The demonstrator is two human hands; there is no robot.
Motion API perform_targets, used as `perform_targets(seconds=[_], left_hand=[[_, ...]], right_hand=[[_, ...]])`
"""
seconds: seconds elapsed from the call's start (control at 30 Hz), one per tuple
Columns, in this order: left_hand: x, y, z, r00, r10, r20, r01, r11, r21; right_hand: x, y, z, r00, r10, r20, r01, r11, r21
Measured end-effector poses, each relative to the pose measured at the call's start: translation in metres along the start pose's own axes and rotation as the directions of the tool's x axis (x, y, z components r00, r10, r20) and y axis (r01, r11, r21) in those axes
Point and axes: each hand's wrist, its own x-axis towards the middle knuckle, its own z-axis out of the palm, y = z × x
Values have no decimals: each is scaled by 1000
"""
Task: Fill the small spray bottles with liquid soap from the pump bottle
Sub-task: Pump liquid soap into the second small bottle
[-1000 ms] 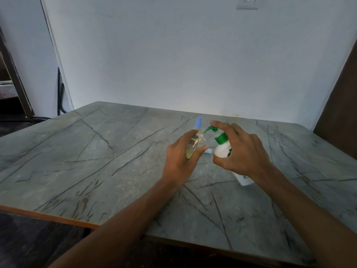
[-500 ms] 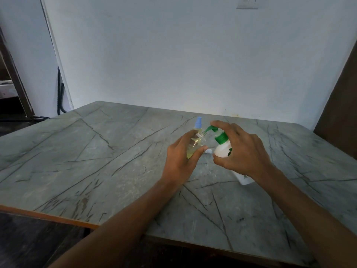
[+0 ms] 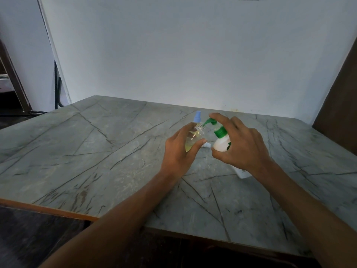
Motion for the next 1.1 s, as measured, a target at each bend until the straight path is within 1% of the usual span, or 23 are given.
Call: perform_targets(seconds=[0.47,0.63,0.8,0.9,1.1], left_hand=[[-3,4,2,1000,19,19,-18,999,-28],[-5,8,3,999,26,36,-25,999,-42],[-3,6,1,1000,7,16,-6,999,-41],[-1,4,-1,1000,-8,-1,8,999,-35],[0,4,-1,1000,-28,2,28,999,-28]], right_hand=[[0,2,-2,999,46,-28,-42,993,111],[-2,2,-1,996,40,-83,-26,988,155],[-2,-1,-1,997,39,-66,-33,996,83],[-2,-3,1,998,9,-67,-8,1000,21],[-4,-1,-1,997,-53,-61,51,998,-41]])
